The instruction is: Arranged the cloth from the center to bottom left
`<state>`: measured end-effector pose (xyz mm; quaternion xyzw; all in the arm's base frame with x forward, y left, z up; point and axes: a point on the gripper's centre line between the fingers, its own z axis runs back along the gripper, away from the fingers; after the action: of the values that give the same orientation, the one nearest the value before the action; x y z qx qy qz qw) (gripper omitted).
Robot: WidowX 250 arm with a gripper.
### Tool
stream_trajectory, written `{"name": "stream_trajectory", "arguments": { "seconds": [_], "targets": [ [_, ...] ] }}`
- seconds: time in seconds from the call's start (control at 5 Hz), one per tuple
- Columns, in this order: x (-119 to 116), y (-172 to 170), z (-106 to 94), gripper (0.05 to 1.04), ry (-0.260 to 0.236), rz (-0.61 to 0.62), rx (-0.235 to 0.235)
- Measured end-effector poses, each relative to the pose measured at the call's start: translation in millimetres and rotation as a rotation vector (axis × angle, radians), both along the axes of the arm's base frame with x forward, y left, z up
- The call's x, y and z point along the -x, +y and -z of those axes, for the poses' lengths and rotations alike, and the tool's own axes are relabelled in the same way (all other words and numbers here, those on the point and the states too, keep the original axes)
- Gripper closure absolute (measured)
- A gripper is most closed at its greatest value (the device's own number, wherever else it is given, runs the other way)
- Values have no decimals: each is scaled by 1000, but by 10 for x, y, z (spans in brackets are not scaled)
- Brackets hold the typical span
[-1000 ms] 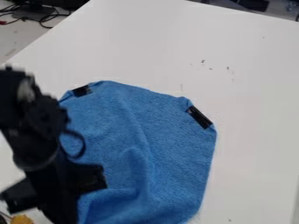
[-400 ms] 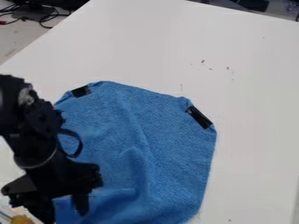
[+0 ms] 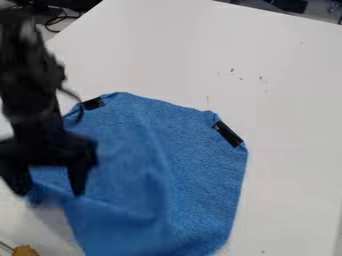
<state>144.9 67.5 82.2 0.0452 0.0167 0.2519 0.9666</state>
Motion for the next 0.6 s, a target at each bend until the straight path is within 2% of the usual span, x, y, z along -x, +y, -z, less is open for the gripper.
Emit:
{"name": "stream_trajectory", "arguments": {
  "seconds": [0.2, 0.4, 0.6],
  "targets": [
    [-230, 199, -210, 83, 59, 165, -32],
    [-376, 262, -265, 83, 76, 222, -23],
    [-428, 279, -253, 83, 48, 271, -42]
  ]
}}
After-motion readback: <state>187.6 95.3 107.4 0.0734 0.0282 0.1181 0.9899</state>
